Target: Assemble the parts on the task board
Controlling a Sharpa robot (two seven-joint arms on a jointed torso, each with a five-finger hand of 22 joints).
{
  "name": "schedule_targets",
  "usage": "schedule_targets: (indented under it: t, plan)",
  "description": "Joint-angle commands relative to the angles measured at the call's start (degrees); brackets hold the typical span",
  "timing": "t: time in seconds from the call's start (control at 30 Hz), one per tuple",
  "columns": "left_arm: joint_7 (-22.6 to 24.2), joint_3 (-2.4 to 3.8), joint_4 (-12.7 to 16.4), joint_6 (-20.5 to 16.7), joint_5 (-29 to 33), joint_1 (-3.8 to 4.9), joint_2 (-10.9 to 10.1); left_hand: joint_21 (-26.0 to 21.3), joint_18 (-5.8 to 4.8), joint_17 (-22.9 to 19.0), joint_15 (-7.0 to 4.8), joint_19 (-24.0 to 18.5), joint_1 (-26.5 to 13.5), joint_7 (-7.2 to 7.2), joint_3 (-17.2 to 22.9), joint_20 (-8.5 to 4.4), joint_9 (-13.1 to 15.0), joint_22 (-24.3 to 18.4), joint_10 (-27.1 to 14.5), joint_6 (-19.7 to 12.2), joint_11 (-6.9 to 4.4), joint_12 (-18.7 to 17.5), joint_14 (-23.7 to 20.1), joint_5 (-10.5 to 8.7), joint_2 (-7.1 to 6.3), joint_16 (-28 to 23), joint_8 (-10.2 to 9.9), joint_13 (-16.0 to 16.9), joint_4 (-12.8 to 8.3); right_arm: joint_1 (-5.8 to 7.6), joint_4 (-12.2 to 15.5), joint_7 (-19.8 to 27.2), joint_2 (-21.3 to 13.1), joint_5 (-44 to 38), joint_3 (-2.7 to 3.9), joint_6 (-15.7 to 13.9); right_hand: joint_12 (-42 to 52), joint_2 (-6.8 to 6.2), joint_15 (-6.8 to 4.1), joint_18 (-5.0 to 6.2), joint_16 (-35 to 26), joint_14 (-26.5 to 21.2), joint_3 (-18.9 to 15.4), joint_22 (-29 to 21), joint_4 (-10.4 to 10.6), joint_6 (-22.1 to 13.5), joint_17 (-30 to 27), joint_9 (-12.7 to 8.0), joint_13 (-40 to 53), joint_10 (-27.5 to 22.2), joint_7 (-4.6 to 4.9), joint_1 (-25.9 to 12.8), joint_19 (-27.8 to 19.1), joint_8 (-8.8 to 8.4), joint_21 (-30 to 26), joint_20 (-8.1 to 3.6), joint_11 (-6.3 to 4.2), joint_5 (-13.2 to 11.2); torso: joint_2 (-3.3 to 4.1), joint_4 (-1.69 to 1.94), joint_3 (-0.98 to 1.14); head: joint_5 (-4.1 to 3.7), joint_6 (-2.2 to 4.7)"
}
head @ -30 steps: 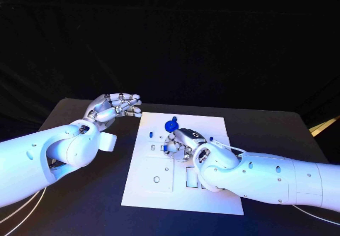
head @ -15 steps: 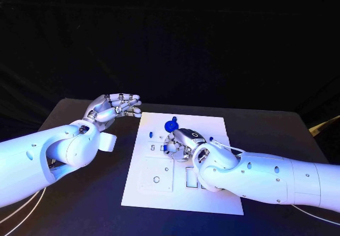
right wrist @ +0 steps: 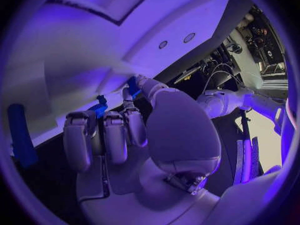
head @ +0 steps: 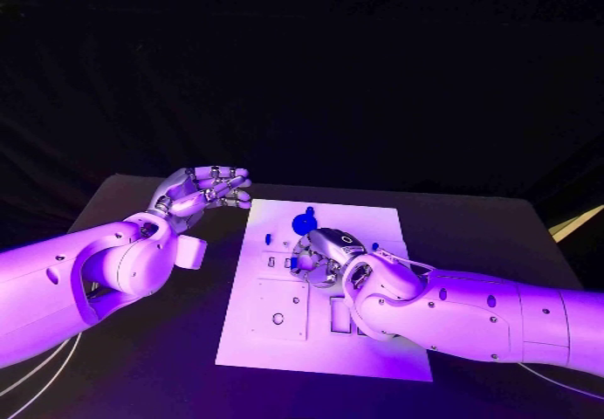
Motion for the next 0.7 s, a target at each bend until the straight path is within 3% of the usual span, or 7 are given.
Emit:
schedule_targets:
  t: [0.03,0.6,0.7]
  plan:
    - [0.03,0.02,0.05,0.21,0.04,0.01,0.06,1.10,0.54,0.88,-0.08,-1.02,-1.10,0.70,-0.37,-0.19,1.11,1.16,0.08,-0.45,0.19,-0.81,-0.86,0.02,0.10,1.08,-0.47,0.64,0.27,-0.18,0.05,-0.03,-0.03,0.00,-0.08,0.28,0.29,-0.43,-0.20,-1.64,0.78,6.46,3.30,14.47,-0.63,-0.04,15.62,1.87,7.05,0.20,-0.11,-1.31,5.50,2.79,0.95,-0.60,-0.14,0.43,0.00,0.02,-0.02,-0.09,0.00]
    - [-0.05,0.02,-0.01,0.31,0.04,0.00,0.03,1.12,0.54,0.89,-0.06,-1.05,-1.12,0.70,-0.38,-0.18,1.11,1.17,0.06,-0.46,0.20,-0.82,-0.98,0.02,0.09,1.02,-0.48,0.64,0.28,-0.20,-0.20,-0.04,0.01,0.12,-0.09,0.28,-1.36,-1.84,0.50,-1.53,0.78,6.46,3.46,14.21,-0.76,-2.19,15.62,1.23,5.70,-1.10,0.89,-2.39,5.31,1.74,0.53,-0.03,0.71,0.44,0.01,-0.02,-0.02,-0.01,0.09]
    - [-0.07,0.01,-0.02,0.32,0.04,0.00,0.02,1.12,0.54,0.89,-0.06,-1.05,-1.12,0.70,-0.38,-0.18,1.11,1.17,0.06,-0.46,0.20,-0.82,-0.98,0.02,0.09,1.02,-0.48,0.64,0.28,-0.20,-0.22,0.02,0.04,0.14,-0.09,0.35,-2.63,-2.79,0.97,-1.43,0.65,6.40,3.29,13.94,-0.80,-3.79,15.35,0.74,4.65,-2.13,1.51,-2.89,5.11,0.84,0.11,0.36,1.26,0.44,0.00,-0.01,-0.01,-0.02,0.07]
